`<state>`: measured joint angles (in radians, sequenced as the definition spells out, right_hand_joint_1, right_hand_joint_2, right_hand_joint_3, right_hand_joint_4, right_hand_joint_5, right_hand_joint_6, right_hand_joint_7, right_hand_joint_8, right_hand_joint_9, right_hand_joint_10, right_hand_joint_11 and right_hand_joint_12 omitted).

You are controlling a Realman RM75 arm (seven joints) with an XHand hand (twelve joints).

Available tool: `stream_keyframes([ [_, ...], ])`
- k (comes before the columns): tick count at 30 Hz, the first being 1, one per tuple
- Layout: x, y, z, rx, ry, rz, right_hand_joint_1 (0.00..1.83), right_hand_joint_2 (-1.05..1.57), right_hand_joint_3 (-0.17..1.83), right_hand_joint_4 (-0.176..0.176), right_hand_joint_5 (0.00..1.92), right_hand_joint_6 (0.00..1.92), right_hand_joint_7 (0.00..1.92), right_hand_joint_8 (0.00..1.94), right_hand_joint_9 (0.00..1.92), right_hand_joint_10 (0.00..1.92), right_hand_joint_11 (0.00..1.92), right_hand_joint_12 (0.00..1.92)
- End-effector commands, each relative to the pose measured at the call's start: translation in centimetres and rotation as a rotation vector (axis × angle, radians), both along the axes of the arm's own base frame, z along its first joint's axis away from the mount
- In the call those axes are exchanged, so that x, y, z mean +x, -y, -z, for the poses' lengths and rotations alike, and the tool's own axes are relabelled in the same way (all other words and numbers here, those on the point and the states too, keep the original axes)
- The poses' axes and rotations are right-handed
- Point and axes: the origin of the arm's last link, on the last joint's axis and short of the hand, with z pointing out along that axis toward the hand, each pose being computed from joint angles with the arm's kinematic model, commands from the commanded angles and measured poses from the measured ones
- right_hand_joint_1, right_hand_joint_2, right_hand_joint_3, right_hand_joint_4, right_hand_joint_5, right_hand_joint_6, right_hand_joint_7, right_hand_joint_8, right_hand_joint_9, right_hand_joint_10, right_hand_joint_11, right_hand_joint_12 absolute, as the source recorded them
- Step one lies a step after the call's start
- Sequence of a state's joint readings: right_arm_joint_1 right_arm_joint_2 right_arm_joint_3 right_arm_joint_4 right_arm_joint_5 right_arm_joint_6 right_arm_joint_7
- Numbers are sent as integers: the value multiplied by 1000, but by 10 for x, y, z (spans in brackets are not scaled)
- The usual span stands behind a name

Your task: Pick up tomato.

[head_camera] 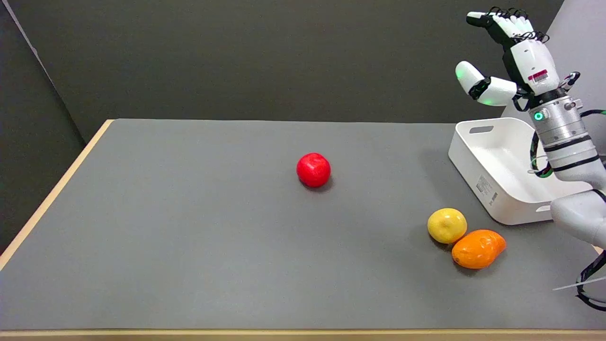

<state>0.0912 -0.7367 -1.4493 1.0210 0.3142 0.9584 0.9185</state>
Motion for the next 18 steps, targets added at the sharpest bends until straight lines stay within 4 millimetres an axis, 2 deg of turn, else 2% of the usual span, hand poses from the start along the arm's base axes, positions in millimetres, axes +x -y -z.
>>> stream_keyframes([
  [1,7,-7,0,51,-56,-17,246,632,958,24,218,479,261,386,85,674,-1,904],
  [6,5,-3,11,102,-59,7,248,632,958,23,218,479,261,387,86,675,-1,911],
  [11,15,5,26,142,-113,-1,256,631,958,23,217,480,261,388,88,677,-1,919],
  [15,23,22,51,189,-200,60,263,630,958,23,217,481,261,389,91,680,-1,928],
  [18,21,43,77,267,-242,151,264,629,960,25,216,480,262,391,97,681,-1,949],
])
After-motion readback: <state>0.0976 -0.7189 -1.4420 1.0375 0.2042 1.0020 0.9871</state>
